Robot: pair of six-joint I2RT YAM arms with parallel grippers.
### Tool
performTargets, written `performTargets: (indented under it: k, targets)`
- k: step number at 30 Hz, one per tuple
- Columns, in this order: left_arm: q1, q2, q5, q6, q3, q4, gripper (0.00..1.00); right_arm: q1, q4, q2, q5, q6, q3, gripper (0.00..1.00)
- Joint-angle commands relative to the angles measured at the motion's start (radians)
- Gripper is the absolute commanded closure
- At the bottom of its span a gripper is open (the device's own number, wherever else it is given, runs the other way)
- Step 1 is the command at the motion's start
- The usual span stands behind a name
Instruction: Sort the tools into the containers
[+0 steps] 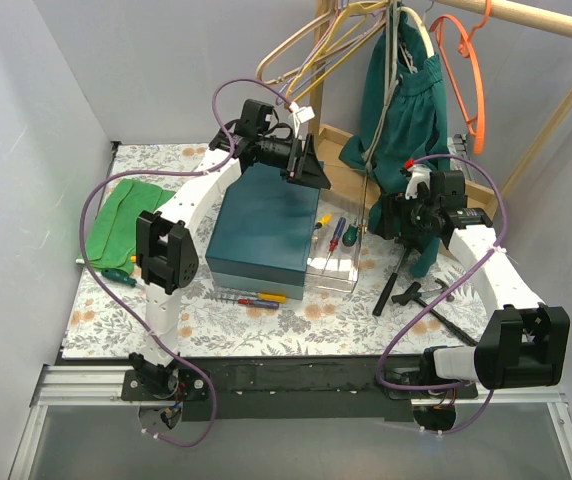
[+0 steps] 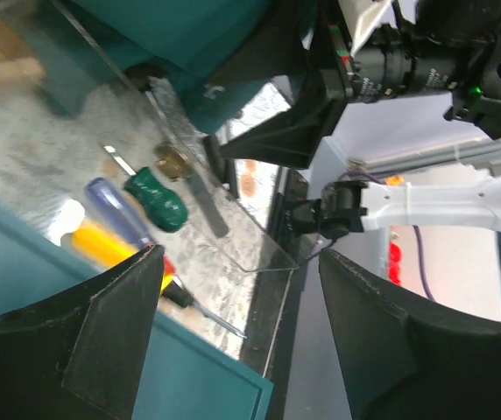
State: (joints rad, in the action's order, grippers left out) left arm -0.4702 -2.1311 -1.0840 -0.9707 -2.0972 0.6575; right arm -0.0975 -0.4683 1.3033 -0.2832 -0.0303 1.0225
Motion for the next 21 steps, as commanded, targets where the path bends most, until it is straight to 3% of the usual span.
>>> performTargets:
  k: [1,7,10,11,12,15,18,21]
  targets:
    - [0.088,0.134,0.091,0.081,-0.031,0.068,0.27,0.007,0.031,-0.019,0.001,-0.008,-0.007,0.12]
    - [0.316,0.244,0.13,0.173,0.129,0.197,0.25,0.007,0.025,-0.006,-0.007,-0.01,-0.012,0.12]
    - [0.442,0.295,0.153,0.36,0.187,0.356,0.23,0.008,0.025,0.002,-0.008,-0.011,-0.006,0.12]
    - [0.502,0.306,0.204,0.506,0.222,0.454,0.23,0.007,0.025,0.002,-0.007,-0.011,-0.002,0.12]
    - [0.524,0.33,0.244,0.559,0.248,0.488,0.23,0.007,0.026,0.007,-0.008,-0.011,-0.002,0.12]
    - [0.617,0.397,0.405,0.694,0.423,0.491,0.27,0.007,0.028,0.019,-0.008,-0.011,-0.002,0.12]
    - [0.665,0.433,0.507,0.884,0.552,0.504,0.38,0.007,0.028,0.031,-0.014,-0.01,0.004,0.12]
    - [0.694,0.471,0.536,1.168,0.618,0.489,0.39,0.008,0.025,0.047,-0.017,-0.01,0.017,0.12]
